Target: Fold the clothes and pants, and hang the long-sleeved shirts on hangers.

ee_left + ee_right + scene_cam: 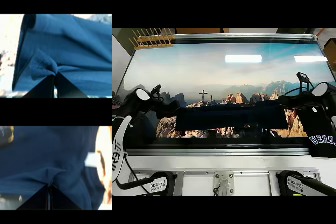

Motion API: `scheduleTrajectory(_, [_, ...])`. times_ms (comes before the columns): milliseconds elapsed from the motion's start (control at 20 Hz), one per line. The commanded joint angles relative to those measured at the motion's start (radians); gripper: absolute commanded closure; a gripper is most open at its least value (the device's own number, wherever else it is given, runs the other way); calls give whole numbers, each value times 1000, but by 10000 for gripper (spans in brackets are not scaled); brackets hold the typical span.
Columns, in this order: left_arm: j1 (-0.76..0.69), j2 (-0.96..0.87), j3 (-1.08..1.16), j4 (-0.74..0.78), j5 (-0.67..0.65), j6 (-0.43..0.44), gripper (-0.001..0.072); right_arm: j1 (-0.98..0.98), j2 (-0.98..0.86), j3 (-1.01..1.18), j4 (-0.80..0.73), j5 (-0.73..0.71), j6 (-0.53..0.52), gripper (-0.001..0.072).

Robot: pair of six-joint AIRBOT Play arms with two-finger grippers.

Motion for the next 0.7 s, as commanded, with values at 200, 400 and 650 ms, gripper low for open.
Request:
scheduleTrajectory(200, [-1, -156, 112, -2, 0, 2, 701, 44, -116, 21, 12, -148, -3, 693])
scheduleTrajectory(400, [0, -164, 189, -2, 5, 2, 138, 41, -115, 26, 107, -229, -4, 95])
scheduleTrajectory(650, [26, -44, 307, 7, -32, 3, 138, -20, -59, 111, 127, -152, -90, 23])
